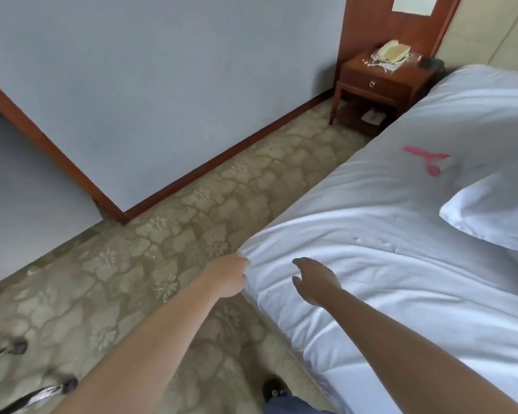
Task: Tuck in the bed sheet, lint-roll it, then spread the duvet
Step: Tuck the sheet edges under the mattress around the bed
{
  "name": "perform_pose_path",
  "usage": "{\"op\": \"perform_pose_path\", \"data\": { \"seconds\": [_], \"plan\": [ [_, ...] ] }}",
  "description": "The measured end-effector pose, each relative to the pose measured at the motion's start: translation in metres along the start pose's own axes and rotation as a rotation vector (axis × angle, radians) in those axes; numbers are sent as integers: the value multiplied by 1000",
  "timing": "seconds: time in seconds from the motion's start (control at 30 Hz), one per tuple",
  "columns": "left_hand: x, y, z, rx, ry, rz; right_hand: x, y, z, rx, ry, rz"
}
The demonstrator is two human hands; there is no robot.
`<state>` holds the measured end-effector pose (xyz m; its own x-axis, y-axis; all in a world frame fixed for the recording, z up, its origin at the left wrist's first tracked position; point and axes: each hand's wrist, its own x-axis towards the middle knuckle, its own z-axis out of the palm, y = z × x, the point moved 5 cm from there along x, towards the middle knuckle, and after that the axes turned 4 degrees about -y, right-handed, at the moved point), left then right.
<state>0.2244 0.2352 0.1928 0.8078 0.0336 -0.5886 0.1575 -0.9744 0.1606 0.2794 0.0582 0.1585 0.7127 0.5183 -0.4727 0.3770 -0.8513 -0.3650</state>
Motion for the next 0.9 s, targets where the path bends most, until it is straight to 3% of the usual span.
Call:
{"op": "perform_pose_path", "data": {
  "seconds": [0.23,0.5,0.7,0.9],
  "plan": [
    [91,-96,-56,75,-125,101,120,-61,-36,55,-6,121],
    [209,-178,-131,178,-218,346,226,-108,-45,152,67,387],
    [280,-198,-174,302,-328,431,274,-119,-65,224,85,520],
    [374,-175,-220,400,-359,527,343,-81,-88,366,120,679]
  ]
}}
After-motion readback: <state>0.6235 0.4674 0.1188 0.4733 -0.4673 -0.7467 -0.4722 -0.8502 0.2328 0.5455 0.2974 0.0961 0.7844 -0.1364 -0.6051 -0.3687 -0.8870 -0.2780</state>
